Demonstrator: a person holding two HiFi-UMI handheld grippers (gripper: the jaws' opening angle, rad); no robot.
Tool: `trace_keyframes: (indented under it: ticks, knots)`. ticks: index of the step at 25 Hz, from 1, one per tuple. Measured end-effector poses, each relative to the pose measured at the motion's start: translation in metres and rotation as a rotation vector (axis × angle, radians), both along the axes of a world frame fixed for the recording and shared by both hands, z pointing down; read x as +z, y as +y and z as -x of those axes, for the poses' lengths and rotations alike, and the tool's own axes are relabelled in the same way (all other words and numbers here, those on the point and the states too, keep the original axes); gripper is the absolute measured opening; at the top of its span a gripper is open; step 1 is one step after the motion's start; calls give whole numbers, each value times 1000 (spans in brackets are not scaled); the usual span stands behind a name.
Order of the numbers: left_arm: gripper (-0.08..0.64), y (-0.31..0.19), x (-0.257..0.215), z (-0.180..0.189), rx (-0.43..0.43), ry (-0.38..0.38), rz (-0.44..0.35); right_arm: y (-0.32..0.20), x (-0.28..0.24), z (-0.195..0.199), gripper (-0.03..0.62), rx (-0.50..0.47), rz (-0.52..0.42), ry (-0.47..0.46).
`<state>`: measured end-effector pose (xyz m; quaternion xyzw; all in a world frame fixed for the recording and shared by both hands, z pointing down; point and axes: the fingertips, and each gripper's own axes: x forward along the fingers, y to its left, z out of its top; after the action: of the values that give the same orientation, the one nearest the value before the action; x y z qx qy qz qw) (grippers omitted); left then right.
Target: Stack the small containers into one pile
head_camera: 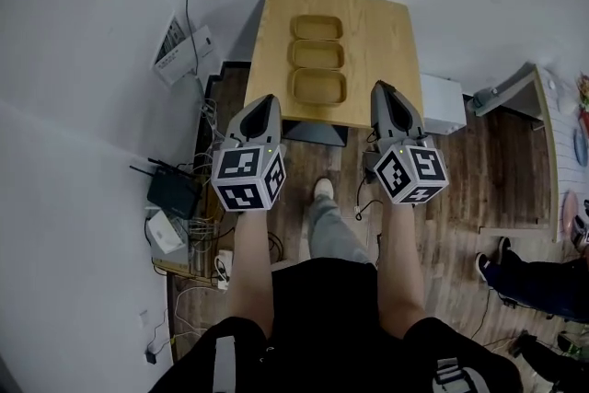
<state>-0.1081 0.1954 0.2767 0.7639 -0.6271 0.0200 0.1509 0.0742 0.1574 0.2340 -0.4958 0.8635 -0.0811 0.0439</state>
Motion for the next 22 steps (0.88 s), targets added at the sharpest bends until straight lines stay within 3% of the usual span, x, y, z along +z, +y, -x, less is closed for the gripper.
trace_keyframes:
  ticks: [2, 8, 14, 22]
  knots:
    - [8, -24, 10, -3, 3, -1, 32, -25, 13, -1, 3, -4, 32, 2]
    - [8, -107, 3, -25, 8, -7, 30, -112, 17, -18, 3, -12, 59, -25]
    - [8, -170, -31, -48, 10, -33, -44, -175, -14, -40, 3, -13, -12, -16]
    - [8, -219, -49, -49, -28, -30, -86, -220, -36, -26, 3, -98, -85, 53]
